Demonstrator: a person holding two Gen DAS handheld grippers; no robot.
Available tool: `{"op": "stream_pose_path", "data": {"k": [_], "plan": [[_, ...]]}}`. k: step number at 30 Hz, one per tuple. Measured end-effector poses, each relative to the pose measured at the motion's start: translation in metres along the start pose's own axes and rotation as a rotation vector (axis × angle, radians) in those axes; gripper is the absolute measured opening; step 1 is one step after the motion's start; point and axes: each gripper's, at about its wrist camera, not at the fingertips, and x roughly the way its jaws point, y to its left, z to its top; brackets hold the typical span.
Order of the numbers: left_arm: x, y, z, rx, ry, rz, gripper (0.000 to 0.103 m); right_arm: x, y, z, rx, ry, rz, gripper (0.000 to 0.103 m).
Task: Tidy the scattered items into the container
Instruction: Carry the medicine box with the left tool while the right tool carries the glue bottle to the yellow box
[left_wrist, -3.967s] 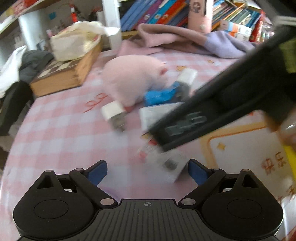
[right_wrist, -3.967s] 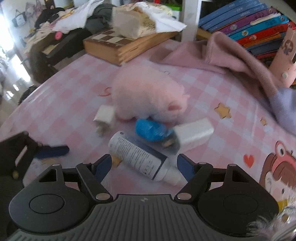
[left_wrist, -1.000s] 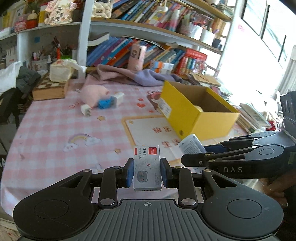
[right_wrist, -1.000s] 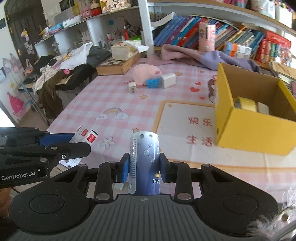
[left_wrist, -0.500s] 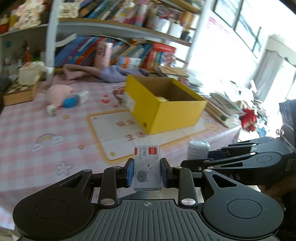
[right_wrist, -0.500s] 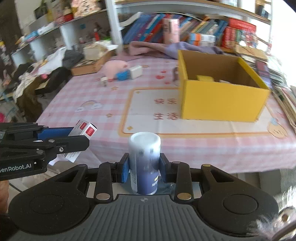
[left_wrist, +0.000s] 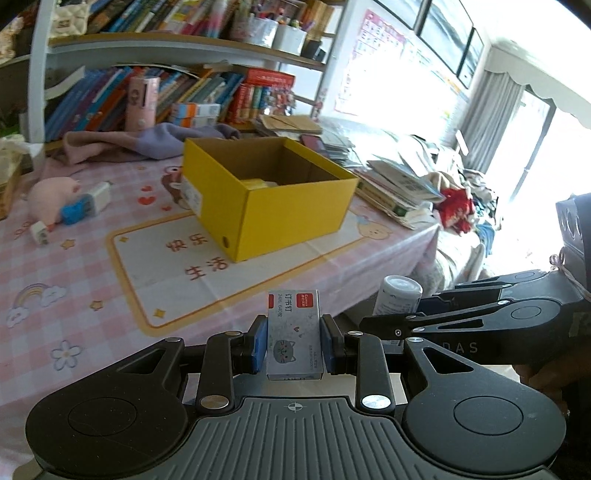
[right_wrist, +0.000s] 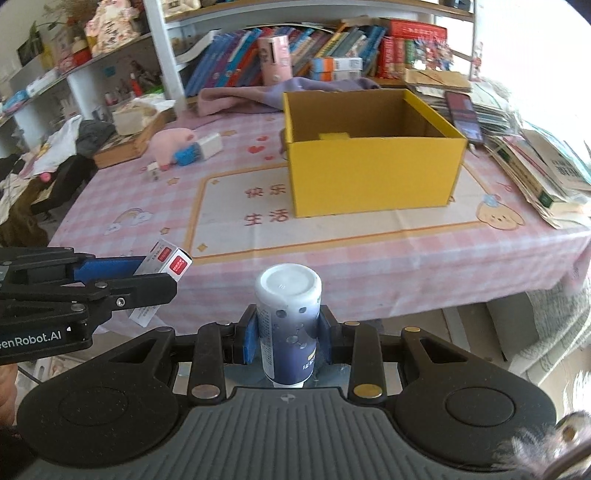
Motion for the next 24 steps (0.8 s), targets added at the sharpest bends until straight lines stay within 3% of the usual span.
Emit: {"op": "stream_pose_path", "data": {"k": [14, 24], "plan": [[0.048, -0.039, 0.022, 0.089, 0.048, -0.127, 0.028, -0.015, -0.055, -0.007, 0.109, -0.004, -0.109, 0.03], [0.087, -0.05, 0.044, 0.124, 0.077, -0.153, 0.028, -0.004, -0.091, 0.006, 0.156, 0.001, -0.132, 0.03]]}}
